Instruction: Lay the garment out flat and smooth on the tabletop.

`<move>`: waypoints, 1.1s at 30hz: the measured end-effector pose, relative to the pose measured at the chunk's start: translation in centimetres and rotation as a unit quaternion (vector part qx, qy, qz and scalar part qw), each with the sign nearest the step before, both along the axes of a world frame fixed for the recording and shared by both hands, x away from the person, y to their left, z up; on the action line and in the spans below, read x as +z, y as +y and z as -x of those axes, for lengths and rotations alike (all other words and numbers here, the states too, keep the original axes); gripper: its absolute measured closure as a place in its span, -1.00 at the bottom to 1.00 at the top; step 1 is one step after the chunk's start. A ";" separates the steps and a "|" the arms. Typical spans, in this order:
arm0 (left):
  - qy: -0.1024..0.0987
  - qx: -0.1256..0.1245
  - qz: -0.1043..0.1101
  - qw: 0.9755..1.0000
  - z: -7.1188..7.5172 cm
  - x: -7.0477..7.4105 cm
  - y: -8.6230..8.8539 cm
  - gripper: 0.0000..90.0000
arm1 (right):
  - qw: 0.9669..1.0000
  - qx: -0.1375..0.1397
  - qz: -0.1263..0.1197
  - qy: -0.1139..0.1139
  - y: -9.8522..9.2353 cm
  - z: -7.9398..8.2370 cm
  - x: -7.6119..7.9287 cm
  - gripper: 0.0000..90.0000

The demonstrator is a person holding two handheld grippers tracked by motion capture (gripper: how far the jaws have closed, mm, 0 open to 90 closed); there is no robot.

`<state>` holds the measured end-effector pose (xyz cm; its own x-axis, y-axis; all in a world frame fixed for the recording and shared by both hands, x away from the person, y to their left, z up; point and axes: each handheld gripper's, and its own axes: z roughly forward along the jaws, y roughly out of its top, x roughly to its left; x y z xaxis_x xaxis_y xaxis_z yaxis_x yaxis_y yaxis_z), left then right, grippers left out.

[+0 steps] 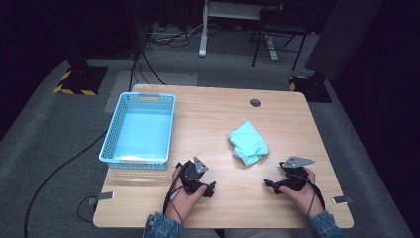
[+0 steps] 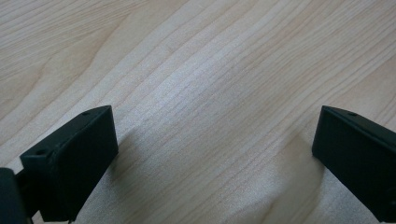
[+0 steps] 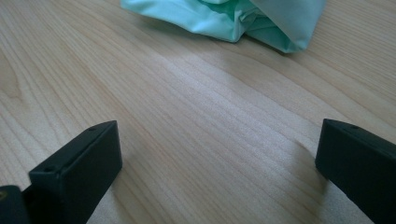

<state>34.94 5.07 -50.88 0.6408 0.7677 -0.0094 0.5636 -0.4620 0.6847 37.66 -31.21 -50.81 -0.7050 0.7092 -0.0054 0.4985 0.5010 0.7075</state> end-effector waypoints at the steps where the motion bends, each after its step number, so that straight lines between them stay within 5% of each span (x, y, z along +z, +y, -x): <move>1: 0.000 0.000 0.000 1.000 0.0 0.0 0.0 -1.00 | 1.000 0.001 0.000 0.000 0.0 0.0 0.0 -1.00; 22: 0.000 -0.002 0.001 1.000 -0.5 0.0 0.4 -1.00 | 1.000 -0.001 0.004 0.005 0.1 -0.1 0.1 -0.99; 33: 0.000 -0.007 0.000 1.000 -0.9 0.0 0.9 -1.00 | 1.000 0.007 -0.001 0.003 0.1 0.0 0.6 -0.77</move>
<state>35.86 6.00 -50.88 0.6509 0.7591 -0.0092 0.5570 -0.4693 0.6851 37.65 -31.14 -50.20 -0.7154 0.6987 0.0010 0.4954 0.5063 0.7059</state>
